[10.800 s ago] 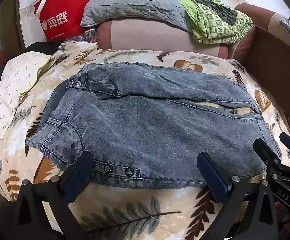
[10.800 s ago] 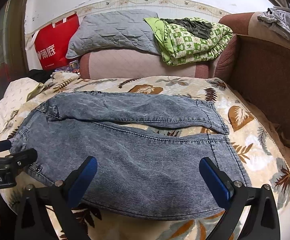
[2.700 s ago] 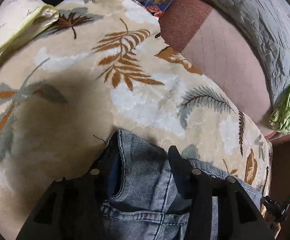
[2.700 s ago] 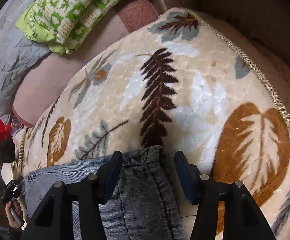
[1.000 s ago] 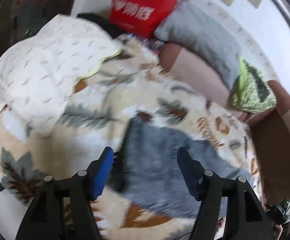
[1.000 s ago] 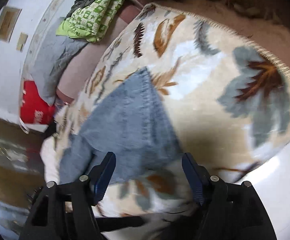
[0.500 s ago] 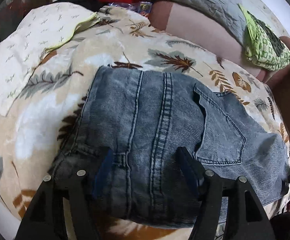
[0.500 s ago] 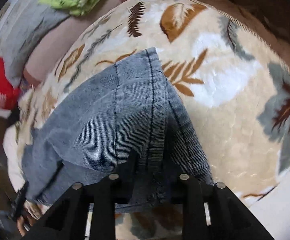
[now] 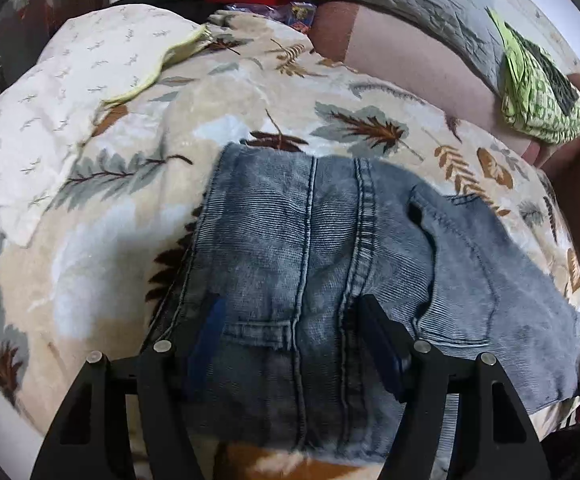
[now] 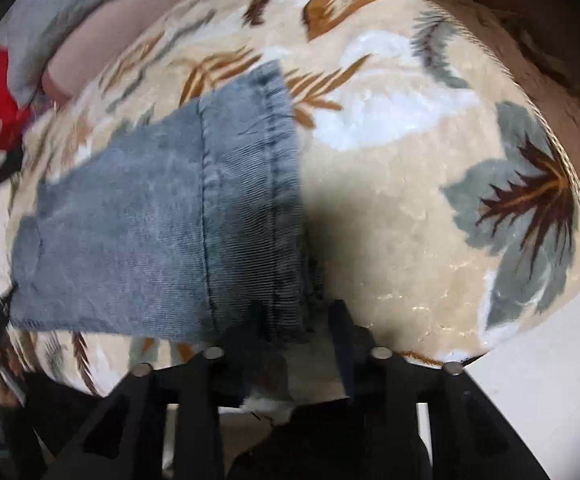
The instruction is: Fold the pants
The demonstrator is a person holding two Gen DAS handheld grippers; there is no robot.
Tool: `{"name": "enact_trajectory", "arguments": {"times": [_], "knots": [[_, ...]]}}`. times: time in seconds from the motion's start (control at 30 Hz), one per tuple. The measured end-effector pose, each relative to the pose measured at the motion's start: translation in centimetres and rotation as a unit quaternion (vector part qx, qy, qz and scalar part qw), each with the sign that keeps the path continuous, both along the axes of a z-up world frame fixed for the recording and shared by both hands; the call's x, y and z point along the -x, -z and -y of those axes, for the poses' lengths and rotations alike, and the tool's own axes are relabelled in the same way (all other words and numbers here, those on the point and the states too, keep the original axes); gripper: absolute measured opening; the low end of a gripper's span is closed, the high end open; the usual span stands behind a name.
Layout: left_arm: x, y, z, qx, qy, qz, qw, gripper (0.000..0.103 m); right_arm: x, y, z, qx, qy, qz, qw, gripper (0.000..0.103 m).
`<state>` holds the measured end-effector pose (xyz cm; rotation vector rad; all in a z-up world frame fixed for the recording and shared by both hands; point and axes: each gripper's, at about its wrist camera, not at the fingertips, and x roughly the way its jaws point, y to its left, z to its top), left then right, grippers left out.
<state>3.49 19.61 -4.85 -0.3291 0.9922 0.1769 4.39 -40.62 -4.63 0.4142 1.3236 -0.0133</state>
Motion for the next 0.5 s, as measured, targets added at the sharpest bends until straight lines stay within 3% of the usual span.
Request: {"name": "enact_trajectory", "arguments": {"times": [0.13, 0.23, 0.3, 0.37, 0.4, 0.43, 0.5], "knots": [[1.2, -3.7, 1.8, -0.006, 0.039, 0.043, 0.9983, 0.071, 0.1, -4.1, 0.4, 0.039, 0.031, 0.067, 0.997, 0.054], [1.2, -4.0, 3.9, 0.006, 0.097, 0.040, 0.9945, 0.073, -1.0, -5.7, -1.9, -0.034, 0.002, 0.100, 0.994, 0.058], [1.0, -2.7, 5.0, -0.015, 0.117, 0.019, 0.9929, 0.073, -1.7, -5.0, -4.4, -0.078, -0.034, 0.105, 0.991, 0.064], [0.4, 0.2, 5.3, -0.098, 0.110, -0.049, 0.9878, 0.076, -2.0, -3.3, -6.4, -0.083, -0.060, 0.096, 0.990, 0.065], [0.3, 1.3, 4.6, -0.124, 0.099, -0.066, 0.9851, 0.080, -2.3, -1.4, -6.9, -0.066, -0.063, 0.066, 0.994, 0.065], [0.6, 1.5, 3.4, -0.110, 0.087, -0.058, 0.9884, 0.085, -2.7, 0.9, -6.8, -0.040, -0.050, 0.017, 0.998, 0.065], [1.1, 1.0, 2.2, -0.126, 0.059, -0.062, 0.9884, 0.085, -2.7, 1.3, -6.0, -0.050, -0.027, 0.021, 0.998, 0.060]]}}
